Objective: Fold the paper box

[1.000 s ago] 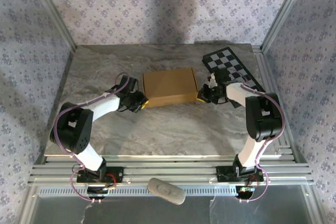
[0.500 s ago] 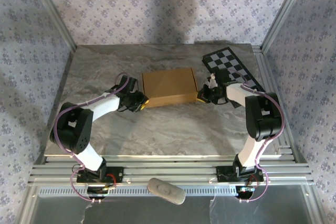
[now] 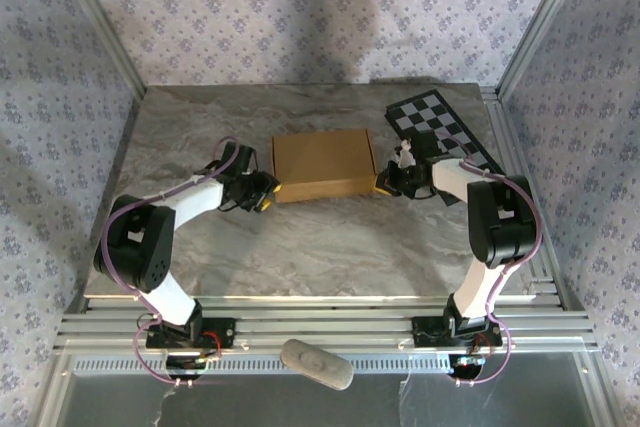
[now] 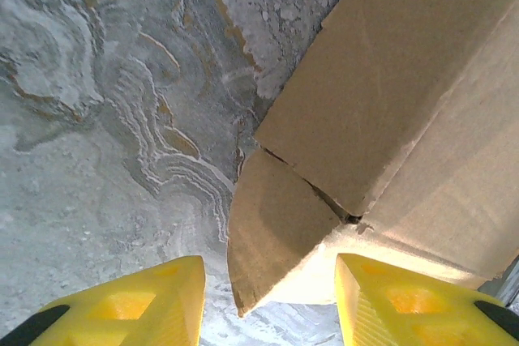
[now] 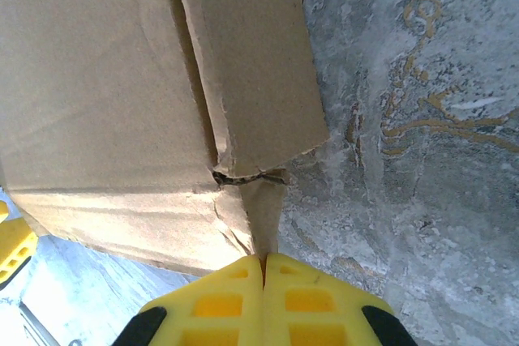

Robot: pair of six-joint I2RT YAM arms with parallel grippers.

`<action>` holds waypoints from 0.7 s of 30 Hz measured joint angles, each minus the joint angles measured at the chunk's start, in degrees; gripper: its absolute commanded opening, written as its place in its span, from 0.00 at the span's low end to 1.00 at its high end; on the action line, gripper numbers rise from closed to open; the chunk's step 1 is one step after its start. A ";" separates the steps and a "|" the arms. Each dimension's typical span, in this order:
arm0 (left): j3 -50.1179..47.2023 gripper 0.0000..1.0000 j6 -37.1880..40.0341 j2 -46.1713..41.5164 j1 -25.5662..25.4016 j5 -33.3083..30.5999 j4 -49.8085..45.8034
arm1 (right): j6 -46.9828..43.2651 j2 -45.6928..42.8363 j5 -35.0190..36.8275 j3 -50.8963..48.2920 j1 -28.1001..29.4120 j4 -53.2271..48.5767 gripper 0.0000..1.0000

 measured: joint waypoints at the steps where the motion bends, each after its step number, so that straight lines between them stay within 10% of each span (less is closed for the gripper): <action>1: 0.00 0.46 0.11 0.00 0.09 -0.02 0.00 | 0.02 0.13 -0.07 0.00 0.00 0.02 0.05; 21: 7.39 0.63 2.21 1.88 2.40 0.81 3.04 | -0.02 1.70 -0.28 2.23 0.26 -0.83 0.06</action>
